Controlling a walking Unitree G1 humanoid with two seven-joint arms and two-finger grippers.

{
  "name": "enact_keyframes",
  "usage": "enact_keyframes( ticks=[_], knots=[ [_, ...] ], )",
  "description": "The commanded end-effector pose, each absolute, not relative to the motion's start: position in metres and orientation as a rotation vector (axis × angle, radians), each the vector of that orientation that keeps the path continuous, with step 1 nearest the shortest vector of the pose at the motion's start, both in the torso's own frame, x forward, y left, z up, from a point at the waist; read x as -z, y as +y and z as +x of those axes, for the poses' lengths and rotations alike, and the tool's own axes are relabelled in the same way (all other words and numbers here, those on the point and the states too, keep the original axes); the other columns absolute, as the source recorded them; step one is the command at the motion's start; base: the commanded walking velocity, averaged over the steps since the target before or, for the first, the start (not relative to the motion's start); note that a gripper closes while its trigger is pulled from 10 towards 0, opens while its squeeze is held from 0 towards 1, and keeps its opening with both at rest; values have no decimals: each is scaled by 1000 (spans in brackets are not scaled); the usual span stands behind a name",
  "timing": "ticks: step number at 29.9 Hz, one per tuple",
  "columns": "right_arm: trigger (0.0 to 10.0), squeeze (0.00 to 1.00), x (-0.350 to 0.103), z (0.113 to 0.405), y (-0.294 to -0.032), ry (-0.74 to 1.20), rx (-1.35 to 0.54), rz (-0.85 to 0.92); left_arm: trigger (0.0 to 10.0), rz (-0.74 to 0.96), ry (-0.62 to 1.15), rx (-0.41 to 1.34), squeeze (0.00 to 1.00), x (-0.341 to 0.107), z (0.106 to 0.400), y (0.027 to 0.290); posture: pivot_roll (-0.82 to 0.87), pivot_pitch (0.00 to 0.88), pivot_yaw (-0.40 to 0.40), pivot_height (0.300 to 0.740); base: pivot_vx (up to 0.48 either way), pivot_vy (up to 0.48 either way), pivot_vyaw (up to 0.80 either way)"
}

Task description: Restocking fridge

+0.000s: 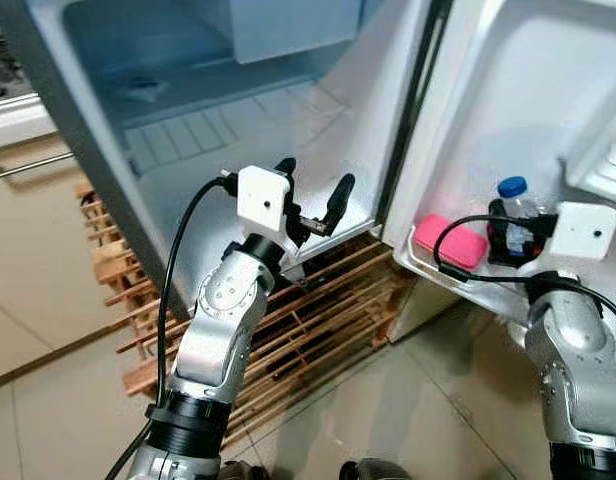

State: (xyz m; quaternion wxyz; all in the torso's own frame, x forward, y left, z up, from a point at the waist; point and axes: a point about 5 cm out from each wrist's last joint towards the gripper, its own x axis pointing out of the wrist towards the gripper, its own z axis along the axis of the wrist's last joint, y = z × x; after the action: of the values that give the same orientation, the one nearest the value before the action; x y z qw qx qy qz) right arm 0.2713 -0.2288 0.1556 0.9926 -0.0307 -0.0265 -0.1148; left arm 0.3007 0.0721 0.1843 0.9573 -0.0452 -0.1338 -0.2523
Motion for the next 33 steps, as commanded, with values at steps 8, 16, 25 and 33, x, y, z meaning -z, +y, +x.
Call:
enact_keyframes(
  ticks=[8,16,25,33],
  knots=[
    [10000,0,-161,262,-233,-93,281,-50,10000,-90,-288,538,0,-188,300,68,-187,12,-16,728,0,0,-727],
    [10000,0,-161,259,-238,-105,326,17,10000,-91,-292,543,0,-189,300,68,-188,15,-17,728,0,0,-233],
    [10000,0,-135,247,-267,38,536,241,10000,-93,-299,545,0,-190,299,67,-187,17,-22,728,0,0,0],
    [10000,0,-129,231,-289,89,677,233,10000,-96,-298,546,0,-191,299,67,-188,19,-21,728,0,0,0]
  ],
)
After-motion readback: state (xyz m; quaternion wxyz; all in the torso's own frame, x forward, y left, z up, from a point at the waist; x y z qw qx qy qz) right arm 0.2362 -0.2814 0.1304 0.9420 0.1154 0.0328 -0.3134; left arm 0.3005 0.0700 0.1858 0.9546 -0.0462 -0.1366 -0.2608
